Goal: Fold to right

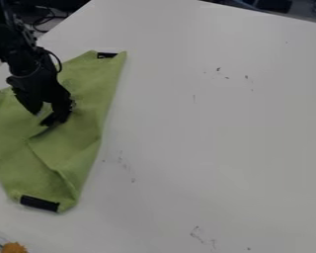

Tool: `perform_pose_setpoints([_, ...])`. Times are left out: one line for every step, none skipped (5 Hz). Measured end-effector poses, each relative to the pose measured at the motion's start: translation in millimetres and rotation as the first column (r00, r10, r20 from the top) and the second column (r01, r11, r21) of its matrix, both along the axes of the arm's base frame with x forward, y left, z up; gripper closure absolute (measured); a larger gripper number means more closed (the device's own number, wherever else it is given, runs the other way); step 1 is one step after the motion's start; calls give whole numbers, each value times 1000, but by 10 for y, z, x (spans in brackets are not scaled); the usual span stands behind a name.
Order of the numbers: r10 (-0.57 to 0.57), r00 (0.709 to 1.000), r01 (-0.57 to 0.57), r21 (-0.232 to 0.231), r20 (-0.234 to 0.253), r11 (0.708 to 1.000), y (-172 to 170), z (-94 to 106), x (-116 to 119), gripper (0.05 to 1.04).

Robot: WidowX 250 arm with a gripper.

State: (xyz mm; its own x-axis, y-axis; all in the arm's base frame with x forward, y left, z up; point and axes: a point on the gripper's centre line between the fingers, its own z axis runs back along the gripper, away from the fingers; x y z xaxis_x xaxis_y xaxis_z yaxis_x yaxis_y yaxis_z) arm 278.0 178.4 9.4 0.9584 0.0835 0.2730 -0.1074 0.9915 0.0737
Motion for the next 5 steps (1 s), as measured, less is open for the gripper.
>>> perform_pose_setpoints([10,1000,-10,-6,1,1000,13,-1,-13,443])
perform_pose_setpoints([7,1000,-7,-6,6,1000,26,15,-17,732])
perform_pose_setpoints([20,999,-20,-1,26,1000,55,64,-40,916])
perform_pose_setpoints([16,998,-17,9,60,1000,8,175,-23,1000])
perform_pose_setpoints([-7,997,5,18,81,1000,-136,307,30,1010])
